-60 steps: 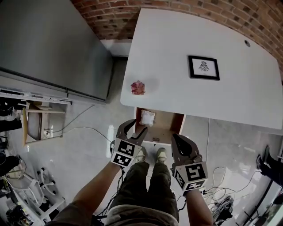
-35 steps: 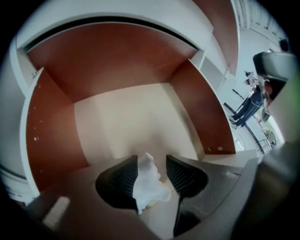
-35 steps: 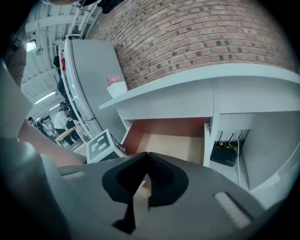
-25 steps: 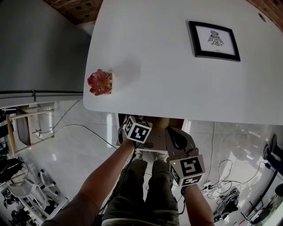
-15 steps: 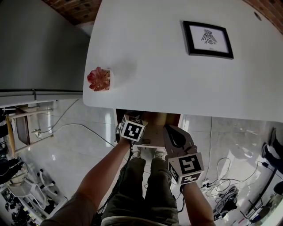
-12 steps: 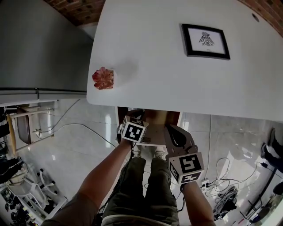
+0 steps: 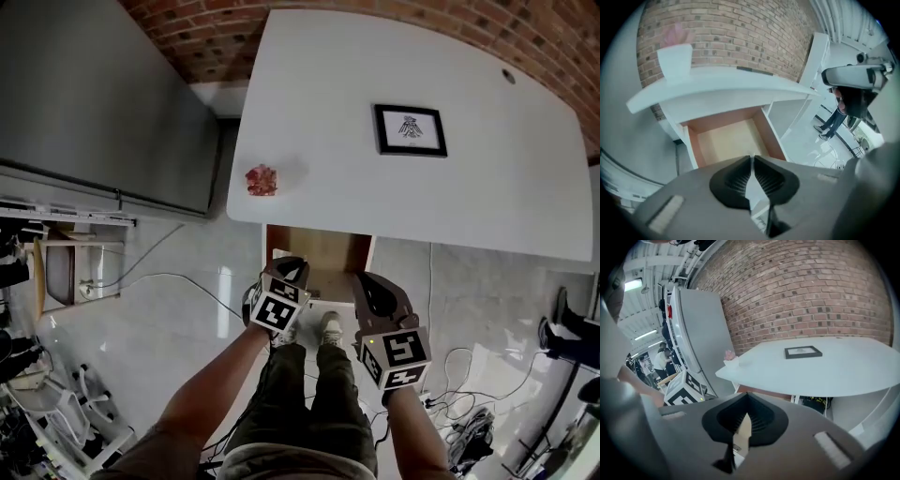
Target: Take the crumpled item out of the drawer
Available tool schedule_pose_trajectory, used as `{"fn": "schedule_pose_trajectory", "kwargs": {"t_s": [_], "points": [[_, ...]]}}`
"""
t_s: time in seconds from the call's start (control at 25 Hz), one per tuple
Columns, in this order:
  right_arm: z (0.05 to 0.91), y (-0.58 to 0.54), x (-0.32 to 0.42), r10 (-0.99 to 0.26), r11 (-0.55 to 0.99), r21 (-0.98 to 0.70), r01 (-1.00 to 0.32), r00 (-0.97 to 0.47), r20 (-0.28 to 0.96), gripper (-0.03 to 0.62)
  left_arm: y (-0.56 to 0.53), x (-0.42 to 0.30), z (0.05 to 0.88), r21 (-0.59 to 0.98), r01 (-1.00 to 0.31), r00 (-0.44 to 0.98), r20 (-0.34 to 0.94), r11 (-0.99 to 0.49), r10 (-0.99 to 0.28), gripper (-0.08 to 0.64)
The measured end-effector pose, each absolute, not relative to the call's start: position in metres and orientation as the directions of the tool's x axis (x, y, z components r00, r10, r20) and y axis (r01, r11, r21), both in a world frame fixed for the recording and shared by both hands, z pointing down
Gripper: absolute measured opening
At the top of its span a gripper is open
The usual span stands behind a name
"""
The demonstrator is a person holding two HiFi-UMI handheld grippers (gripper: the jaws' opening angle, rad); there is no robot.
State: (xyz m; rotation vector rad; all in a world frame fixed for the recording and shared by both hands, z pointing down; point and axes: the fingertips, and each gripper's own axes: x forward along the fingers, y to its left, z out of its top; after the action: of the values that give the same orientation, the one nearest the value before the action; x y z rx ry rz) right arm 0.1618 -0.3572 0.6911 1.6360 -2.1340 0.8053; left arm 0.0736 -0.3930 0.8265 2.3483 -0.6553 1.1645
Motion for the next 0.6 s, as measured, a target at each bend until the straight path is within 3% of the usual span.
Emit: {"fn": "schedule_pose_trajectory", "kwargs": {"t_s": [0.6], "points": [[0.451, -0.35, 0.161, -0.892, 0.228, -0.092, -0.969, -0.246, 0.379, 0.028, -0.407, 0.033, 0.531, 0.086, -0.611, 0.68, 0.565, -0.787, -0.467, 0.029]]}}
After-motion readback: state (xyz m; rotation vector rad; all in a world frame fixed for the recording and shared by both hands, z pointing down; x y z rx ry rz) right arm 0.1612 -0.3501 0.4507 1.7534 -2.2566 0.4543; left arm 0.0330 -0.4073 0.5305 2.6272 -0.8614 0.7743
